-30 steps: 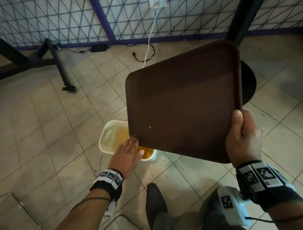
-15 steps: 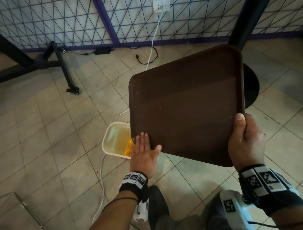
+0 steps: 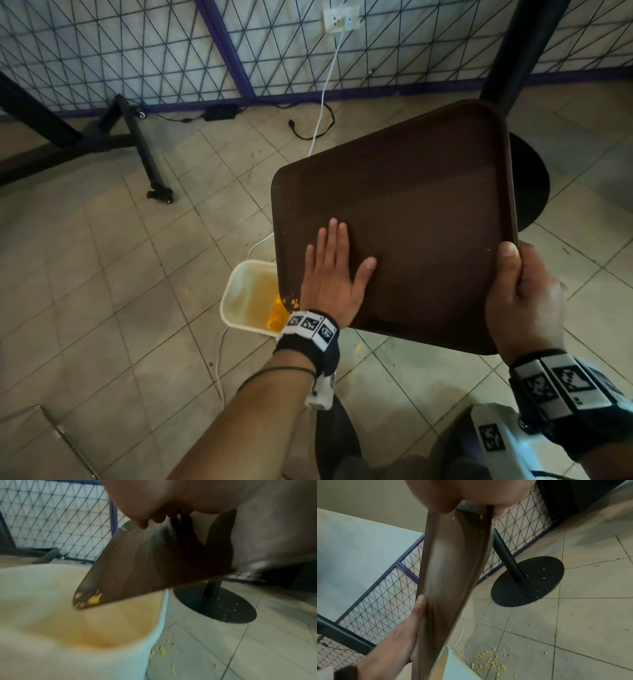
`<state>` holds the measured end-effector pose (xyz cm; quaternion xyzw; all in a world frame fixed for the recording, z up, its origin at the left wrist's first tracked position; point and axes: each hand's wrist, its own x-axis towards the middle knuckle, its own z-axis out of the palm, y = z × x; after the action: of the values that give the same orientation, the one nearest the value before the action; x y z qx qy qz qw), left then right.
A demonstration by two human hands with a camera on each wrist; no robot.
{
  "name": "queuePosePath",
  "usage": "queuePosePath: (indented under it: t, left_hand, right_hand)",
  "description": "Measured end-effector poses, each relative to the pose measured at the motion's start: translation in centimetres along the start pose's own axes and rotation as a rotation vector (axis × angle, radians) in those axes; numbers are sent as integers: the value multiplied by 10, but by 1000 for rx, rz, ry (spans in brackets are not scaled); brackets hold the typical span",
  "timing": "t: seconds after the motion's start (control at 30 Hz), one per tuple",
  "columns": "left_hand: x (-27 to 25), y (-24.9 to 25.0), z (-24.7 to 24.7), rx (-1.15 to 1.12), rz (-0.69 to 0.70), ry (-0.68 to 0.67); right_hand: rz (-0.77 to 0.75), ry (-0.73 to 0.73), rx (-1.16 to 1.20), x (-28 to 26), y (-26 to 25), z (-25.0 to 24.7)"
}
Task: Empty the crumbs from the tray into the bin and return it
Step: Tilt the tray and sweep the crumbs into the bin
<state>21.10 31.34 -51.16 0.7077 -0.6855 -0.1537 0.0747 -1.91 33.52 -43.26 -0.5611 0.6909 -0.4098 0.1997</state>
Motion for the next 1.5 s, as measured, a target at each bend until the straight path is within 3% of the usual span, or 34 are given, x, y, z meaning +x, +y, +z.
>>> queuePosePath:
  t: [0.17, 0.23, 0.4, 0.6, 0.7, 0.87, 1.03, 1.2, 1.33, 1.5]
  left_hand:
    - [-43, -47, 25, 40, -208, -175]
    - [-44, -63, 19, 56, -254, -164]
    - [21, -71, -24, 41, -211, 7]
    - [86, -77, -47, 16, -132, -15]
    - [64, -87, -31, 12, -153, -54]
    - [-20, -99, 10, 9, -129, -215]
    - [-84, -112, 33, 96, -32, -361]
    - [-91, -103, 15, 91, -8, -249]
    - [-97, -85, 17, 79, 62, -337]
    - [-82, -119, 21, 253, -42, -419]
  right_hand:
    - [10, 2, 19, 0, -1, -2]
    - [20, 6, 13, 1, 1, -4]
    - [20, 14, 6, 3, 2, -6]
    - [-14, 0, 14, 4, 3, -5]
    - [-30, 16, 23, 4, 4, -3]
    - [-47, 20, 16, 1, 1, -2]
    - [-65, 9, 1, -1, 1, -2]
    - [-83, 1, -12, -1, -3, -1]
    - [-77, -2, 0, 0, -6, -1]
    - [-57, -27, 6, -1, -5, -5]
